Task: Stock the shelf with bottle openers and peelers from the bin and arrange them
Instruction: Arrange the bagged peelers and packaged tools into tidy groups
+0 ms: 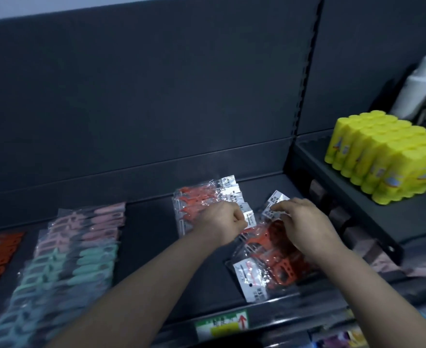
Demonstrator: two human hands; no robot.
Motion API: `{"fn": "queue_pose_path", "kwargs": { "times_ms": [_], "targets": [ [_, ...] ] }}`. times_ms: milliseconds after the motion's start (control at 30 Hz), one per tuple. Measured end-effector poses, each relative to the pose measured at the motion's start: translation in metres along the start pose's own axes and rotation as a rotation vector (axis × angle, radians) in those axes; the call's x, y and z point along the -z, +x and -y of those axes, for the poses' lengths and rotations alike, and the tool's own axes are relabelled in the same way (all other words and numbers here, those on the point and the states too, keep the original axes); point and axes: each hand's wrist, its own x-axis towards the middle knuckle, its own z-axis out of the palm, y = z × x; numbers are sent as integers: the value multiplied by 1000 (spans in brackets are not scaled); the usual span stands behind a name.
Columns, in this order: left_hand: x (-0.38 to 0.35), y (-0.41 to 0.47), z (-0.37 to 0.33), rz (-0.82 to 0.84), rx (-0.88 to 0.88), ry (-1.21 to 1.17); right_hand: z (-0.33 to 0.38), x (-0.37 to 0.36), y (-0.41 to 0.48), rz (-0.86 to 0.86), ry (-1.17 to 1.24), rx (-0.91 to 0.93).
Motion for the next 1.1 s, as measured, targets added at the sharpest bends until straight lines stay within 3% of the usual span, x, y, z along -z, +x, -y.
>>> {"fn": "queue_pose_path", "kwargs": {
  "times_ms": [167, 467, 667, 967, 1100],
  "targets": [
    [-11, 4, -37, -95, -49, 98, -14, 7, -24, 61, -26, 58],
    [-25, 30, -74, 116, 69, 385, -34, 11, -45, 289, -26, 72],
    [-28, 40, -80, 14, 96, 119, -41, 15, -45, 263, -34, 85],
    [-7, 44, -97, -379, 51, -458, -41, 18, -43, 248, -54, 89],
    [7, 36, -91, -419, 51, -524, -33, 22, -31, 155, 291, -80]
  ]
}}
